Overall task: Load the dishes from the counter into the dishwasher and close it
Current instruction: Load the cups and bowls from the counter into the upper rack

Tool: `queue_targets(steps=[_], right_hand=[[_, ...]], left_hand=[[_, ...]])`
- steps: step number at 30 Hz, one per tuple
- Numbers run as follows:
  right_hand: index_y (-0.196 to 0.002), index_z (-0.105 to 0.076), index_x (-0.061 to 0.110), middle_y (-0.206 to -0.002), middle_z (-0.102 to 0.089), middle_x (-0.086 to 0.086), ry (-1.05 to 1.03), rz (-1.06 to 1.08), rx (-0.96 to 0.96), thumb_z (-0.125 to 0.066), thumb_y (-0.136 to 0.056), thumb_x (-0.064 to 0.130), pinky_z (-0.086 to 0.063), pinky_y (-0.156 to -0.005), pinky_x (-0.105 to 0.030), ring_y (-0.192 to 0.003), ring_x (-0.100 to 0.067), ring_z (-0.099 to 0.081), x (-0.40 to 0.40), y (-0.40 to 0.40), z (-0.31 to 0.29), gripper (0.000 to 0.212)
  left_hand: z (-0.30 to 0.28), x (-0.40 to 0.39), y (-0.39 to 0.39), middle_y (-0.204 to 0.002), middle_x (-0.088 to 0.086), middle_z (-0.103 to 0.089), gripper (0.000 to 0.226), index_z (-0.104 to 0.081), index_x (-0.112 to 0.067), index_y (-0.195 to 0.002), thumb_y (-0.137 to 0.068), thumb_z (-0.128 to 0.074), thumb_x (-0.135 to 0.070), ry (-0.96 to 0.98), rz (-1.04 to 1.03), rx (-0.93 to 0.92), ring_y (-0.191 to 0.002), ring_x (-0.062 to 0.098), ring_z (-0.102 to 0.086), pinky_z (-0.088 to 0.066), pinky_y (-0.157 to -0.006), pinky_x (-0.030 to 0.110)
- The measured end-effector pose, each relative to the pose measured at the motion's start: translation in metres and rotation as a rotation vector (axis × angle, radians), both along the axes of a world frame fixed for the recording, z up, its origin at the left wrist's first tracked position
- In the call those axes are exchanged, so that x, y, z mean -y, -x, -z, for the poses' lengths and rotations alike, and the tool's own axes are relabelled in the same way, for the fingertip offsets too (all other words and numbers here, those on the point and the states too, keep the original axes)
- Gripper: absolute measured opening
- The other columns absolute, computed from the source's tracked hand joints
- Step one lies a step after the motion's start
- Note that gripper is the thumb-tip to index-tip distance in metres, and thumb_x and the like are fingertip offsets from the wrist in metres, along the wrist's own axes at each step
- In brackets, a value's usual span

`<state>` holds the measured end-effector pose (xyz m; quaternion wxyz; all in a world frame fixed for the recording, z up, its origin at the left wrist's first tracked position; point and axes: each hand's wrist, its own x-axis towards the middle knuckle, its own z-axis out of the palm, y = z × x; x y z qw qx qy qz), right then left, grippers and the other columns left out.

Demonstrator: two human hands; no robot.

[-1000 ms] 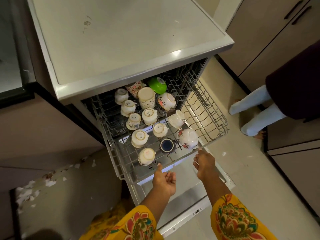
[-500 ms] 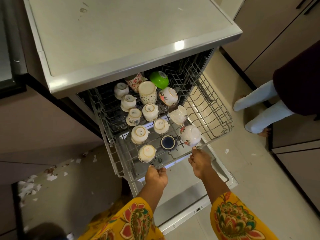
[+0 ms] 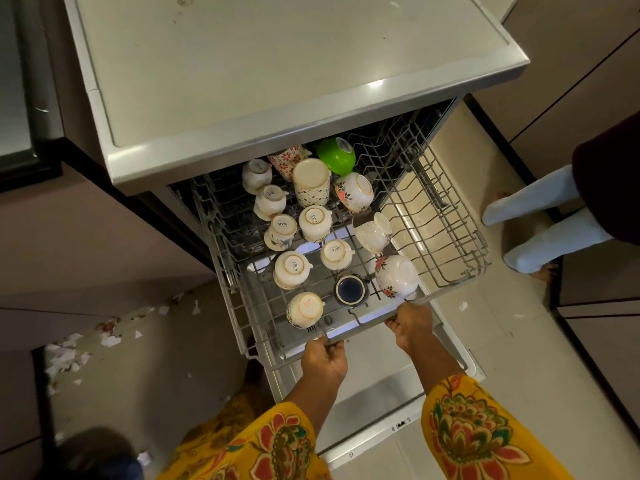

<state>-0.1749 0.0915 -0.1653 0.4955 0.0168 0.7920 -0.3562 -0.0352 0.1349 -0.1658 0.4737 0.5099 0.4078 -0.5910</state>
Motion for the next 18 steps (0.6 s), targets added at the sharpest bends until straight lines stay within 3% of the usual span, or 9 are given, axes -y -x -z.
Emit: queue_targets(steps=[1, 4, 5, 8, 9, 11, 12, 14, 18], right_hand=[[-0.136, -0.042, -0.002, -0.129, -0.052, -0.023, -0.011, -0.001, -0.007, -0.048, -0.095, 0.002, -0.049, -0.095, -0.044, -0.110, -0.037, -0.056, 0.0008, -0.0002, 0.0009, 0.041], [-0.135, -0.042, -0.001, -0.126, -0.055, -0.022, -0.044, -0.009, -0.032, -0.053, -0.093, 0.003, -0.049, -0.096, -0.048, -0.111, -0.039, -0.057, 0.0033, -0.0018, -0.0006, 0.043], [-0.135, -0.043, -0.001, -0.126, -0.055, -0.022, -0.054, -0.013, -0.039, -0.054, -0.093, 0.004, -0.048, -0.096, -0.049, -0.111, -0.039, -0.057, 0.0037, -0.0022, -0.0008, 0.043], [-0.136, -0.041, -0.001, -0.127, -0.054, -0.023, -0.070, -0.018, -0.036, -0.055, -0.093, 0.005, -0.048, -0.097, -0.049, -0.112, -0.039, -0.057, 0.0054, -0.0034, -0.0030, 0.045], [-0.136, -0.041, -0.001, -0.128, -0.054, -0.023, -0.071, -0.016, -0.031, -0.055, -0.093, 0.005, -0.048, -0.097, -0.049, -0.112, -0.039, -0.057, 0.0056, -0.0032, -0.0030, 0.046], [-0.135, -0.042, -0.001, -0.127, -0.055, -0.022, -0.067, -0.001, -0.027, -0.054, -0.093, 0.004, -0.049, -0.095, -0.048, -0.111, -0.038, -0.058, 0.0061, -0.0034, -0.0047, 0.044], [-0.135, -0.042, -0.001, -0.126, -0.055, -0.022, -0.067, 0.004, -0.030, -0.054, -0.093, 0.003, -0.050, -0.094, -0.048, -0.110, -0.038, -0.058, 0.0061, -0.0034, -0.0054, 0.044], [-0.135, -0.042, -0.001, -0.126, -0.055, -0.023, -0.068, 0.004, -0.034, -0.054, -0.092, 0.003, -0.050, -0.094, -0.048, -0.111, -0.038, -0.058, 0.0063, -0.0034, -0.0062, 0.044], [-0.135, -0.042, 0.000, -0.128, -0.054, -0.023, -0.066, 0.014, -0.023, -0.054, -0.094, 0.007, -0.047, -0.099, -0.048, -0.115, -0.038, -0.056, 0.0050, -0.0026, -0.0068, 0.043]], left_hand=[[0.0002, 0.0005, 0.0003, -0.075, 0.013, -0.046, 0.047, -0.034, 0.003, -0.141, -0.095, -0.030, 0.009, 0.001, -0.001, -0.002, -0.071, 0.023, -0.052, -0.051, -0.086, 0.032], [0.0017, 0.0025, -0.0005, -0.081, 0.016, -0.052, 0.039, -0.044, 0.002, -0.131, -0.095, -0.031, 0.008, -0.015, -0.041, -0.034, -0.083, 0.029, -0.058, -0.044, -0.101, 0.036], [0.0027, 0.0032, -0.0007, -0.082, 0.017, -0.052, 0.034, -0.046, 0.000, -0.124, -0.095, -0.031, 0.007, -0.016, -0.059, -0.046, -0.077, 0.027, -0.056, -0.048, -0.098, 0.034], [0.0066, 0.0041, -0.0015, -0.081, 0.015, -0.051, 0.020, -0.050, 0.000, -0.102, -0.095, -0.031, 0.003, -0.031, -0.073, -0.080, -0.070, 0.024, -0.053, -0.056, -0.049, 0.030], [0.0078, 0.0039, -0.0017, -0.081, 0.015, -0.050, 0.019, -0.050, 0.001, -0.093, -0.095, -0.031, 0.003, -0.037, -0.065, -0.086, -0.070, 0.024, -0.052, -0.054, -0.046, 0.030], [0.0071, 0.0038, -0.0022, -0.082, 0.015, -0.049, 0.019, -0.047, 0.001, -0.085, -0.096, -0.031, 0.002, -0.050, -0.040, -0.094, -0.069, 0.024, -0.050, -0.054, -0.063, 0.032], [0.0064, 0.0044, -0.0023, -0.082, 0.015, -0.048, 0.018, -0.046, 0.001, -0.085, -0.096, -0.032, 0.001, -0.063, -0.035, -0.098, -0.067, 0.024, -0.048, -0.051, -0.065, 0.031], [0.0054, 0.0062, -0.0020, -0.079, 0.014, -0.043, 0.017, -0.044, -0.002, -0.086, -0.096, -0.031, 0.000, -0.089, -0.026, -0.096, -0.063, 0.020, -0.043, -0.047, -0.054, 0.026], [0.0040, 0.0077, -0.0022, -0.079, 0.014, -0.041, 0.014, -0.041, 0.000, -0.106, -0.097, -0.031, -0.002, -0.111, 0.016, -0.089, -0.063, 0.018, -0.042, -0.048, -0.045, 0.024]])
